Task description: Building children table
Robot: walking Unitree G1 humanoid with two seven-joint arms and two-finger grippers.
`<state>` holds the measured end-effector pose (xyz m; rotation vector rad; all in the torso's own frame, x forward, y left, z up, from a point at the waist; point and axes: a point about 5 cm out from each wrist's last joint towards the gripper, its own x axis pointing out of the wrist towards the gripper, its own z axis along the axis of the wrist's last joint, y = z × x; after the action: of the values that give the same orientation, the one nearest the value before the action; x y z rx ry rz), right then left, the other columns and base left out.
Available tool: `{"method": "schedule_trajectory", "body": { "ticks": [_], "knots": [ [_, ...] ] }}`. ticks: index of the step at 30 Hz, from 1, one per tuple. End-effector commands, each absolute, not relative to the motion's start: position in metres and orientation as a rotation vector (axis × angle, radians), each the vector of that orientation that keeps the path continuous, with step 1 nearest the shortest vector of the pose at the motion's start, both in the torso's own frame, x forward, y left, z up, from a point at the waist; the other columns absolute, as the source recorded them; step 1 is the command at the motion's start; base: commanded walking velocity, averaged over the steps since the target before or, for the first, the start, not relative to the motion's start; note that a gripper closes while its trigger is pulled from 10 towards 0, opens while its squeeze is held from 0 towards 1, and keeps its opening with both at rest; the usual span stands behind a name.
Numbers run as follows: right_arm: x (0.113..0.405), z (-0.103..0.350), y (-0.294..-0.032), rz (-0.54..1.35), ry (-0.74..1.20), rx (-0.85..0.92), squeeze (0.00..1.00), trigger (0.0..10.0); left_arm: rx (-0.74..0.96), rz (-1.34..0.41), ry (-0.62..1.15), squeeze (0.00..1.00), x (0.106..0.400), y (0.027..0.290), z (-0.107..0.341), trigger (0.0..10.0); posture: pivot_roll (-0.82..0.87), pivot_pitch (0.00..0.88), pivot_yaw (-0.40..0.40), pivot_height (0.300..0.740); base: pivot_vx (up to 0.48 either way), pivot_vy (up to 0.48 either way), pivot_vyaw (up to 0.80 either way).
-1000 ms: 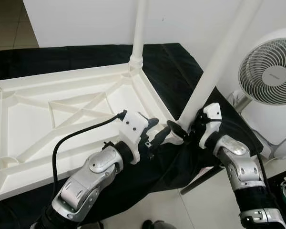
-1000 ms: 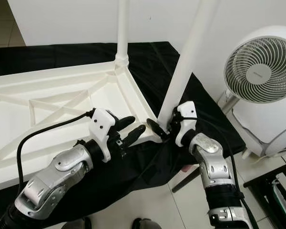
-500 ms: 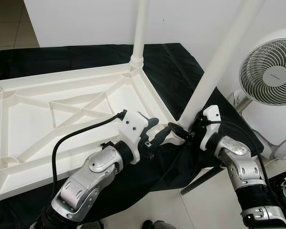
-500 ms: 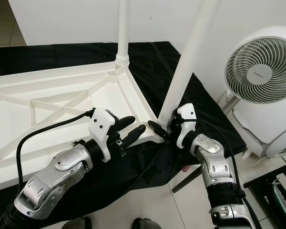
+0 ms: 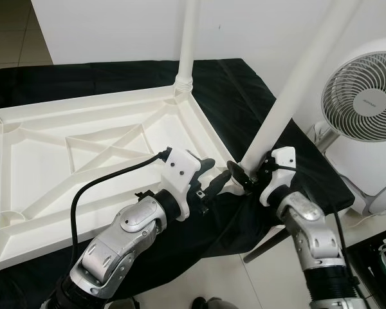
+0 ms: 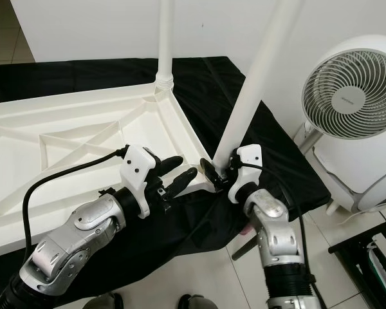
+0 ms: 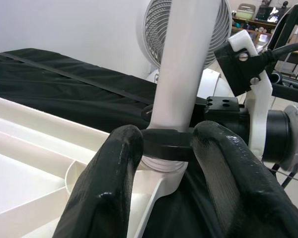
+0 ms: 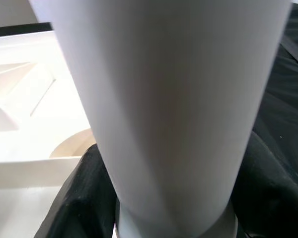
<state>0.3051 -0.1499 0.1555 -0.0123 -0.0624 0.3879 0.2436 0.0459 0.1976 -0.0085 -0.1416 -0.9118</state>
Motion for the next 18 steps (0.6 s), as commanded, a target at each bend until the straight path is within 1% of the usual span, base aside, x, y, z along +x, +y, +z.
{"method": "schedule_trajectory", "body": {
  "ticks": [1, 2, 4, 6, 7, 9, 10, 12, 14, 15, 16, 17, 18],
  "knots": [
    [0.303, 0.151, -0.153, 0.308, -0.027, 0.019, 0.00, 10.0, -0.006, -1.025, -0.133, 0.00, 0.237, 0.040, 0.196, 10.0, 0.05, 0.110, -0.084, 0.740, 0.000, 0.000, 0.00],
    [0.303, 0.151, -0.153, 0.308, -0.027, 0.019, 0.00, 10.0, -0.006, -1.025, -0.133, 0.00, 0.237, 0.040, 0.196, 10.0, 0.05, 0.110, -0.084, 0.740, 0.000, 0.000, 0.00],
    [0.299, 0.146, -0.148, 0.069, 0.003, 0.026, 0.00, 10.0, -0.009, -1.032, -0.130, 0.00, 0.235, 0.040, 0.196, 10.0, 0.04, 0.110, -0.091, 0.740, 0.000, 0.000, 0.00],
    [0.299, 0.146, -0.148, 0.069, 0.003, 0.026, 0.00, 10.0, -0.009, -1.032, -0.130, 0.00, 0.235, 0.040, 0.196, 10.0, 0.04, 0.110, -0.091, 0.740, 0.000, 0.000, 0.00],
    [0.296, 0.145, -0.145, -0.020, 0.007, 0.023, 0.00, 10.0, -0.013, -1.035, -0.128, 0.00, 0.235, 0.039, 0.195, 10.0, 0.04, 0.110, -0.091, 0.740, 0.000, 0.000, 0.00],
    [0.296, 0.145, -0.145, -0.020, 0.007, 0.023, 0.00, 10.0, -0.013, -1.035, -0.128, 0.00, 0.235, 0.039, 0.195, 10.0, 0.04, 0.110, -0.091, 0.740, 0.000, 0.000, 0.00],
    [0.294, 0.142, -0.137, -0.048, 0.019, 0.038, 0.00, 10.0, -0.016, -1.036, -0.128, 0.00, 0.234, 0.038, 0.195, 10.0, 0.05, 0.108, -0.093, 0.740, 0.000, 0.000, 0.00],
    [0.291, 0.143, -0.130, -0.058, 0.021, 0.067, 0.00, 10.0, -0.019, -1.034, -0.129, 0.00, 0.234, 0.037, 0.195, 10.0, 0.05, 0.104, -0.094, 0.740, 0.000, 0.000, 0.00],
    [0.291, 0.143, -0.131, -0.059, 0.023, 0.073, 0.00, 10.0, -0.020, -1.034, -0.129, 0.00, 0.235, 0.037, 0.195, 10.0, 0.04, 0.101, -0.097, 0.740, 0.000, 0.000, 0.00],
    [0.291, 0.143, -0.133, -0.055, 0.027, 0.082, 0.85, 10.0, -0.021, -1.033, -0.130, 0.00, 0.235, 0.036, 0.195, 10.0, 0.04, 0.096, -0.101, 0.740, 0.000, 0.000, 0.00],
    [0.291, 0.143, -0.133, -0.055, 0.027, 0.082, 0.85, 10.0, -0.021, -1.033, -0.130, 0.00, 0.235, 0.036, 0.195, 10.0, 0.04, 0.096, -0.101, 0.740, 0.000, 0.000, 0.00],
    [0.291, 0.143, -0.134, -0.044, 0.026, 0.082, 1.00, 10.0, -0.022, -1.033, -0.131, 0.00, 0.235, 0.036, 0.195, 10.0, 0.04, 0.096, -0.101, 0.740, 0.000, 0.000, 0.00],
    [0.291, 0.143, -0.134, -0.044, 0.026, 0.082, 1.00, 10.0, -0.022, -1.033, -0.131, 0.00, 0.235, 0.036, 0.195, 10.0, 0.04, 0.096, -0.101, 0.740, 0.000, 0.000, 0.00]
  ]
}}
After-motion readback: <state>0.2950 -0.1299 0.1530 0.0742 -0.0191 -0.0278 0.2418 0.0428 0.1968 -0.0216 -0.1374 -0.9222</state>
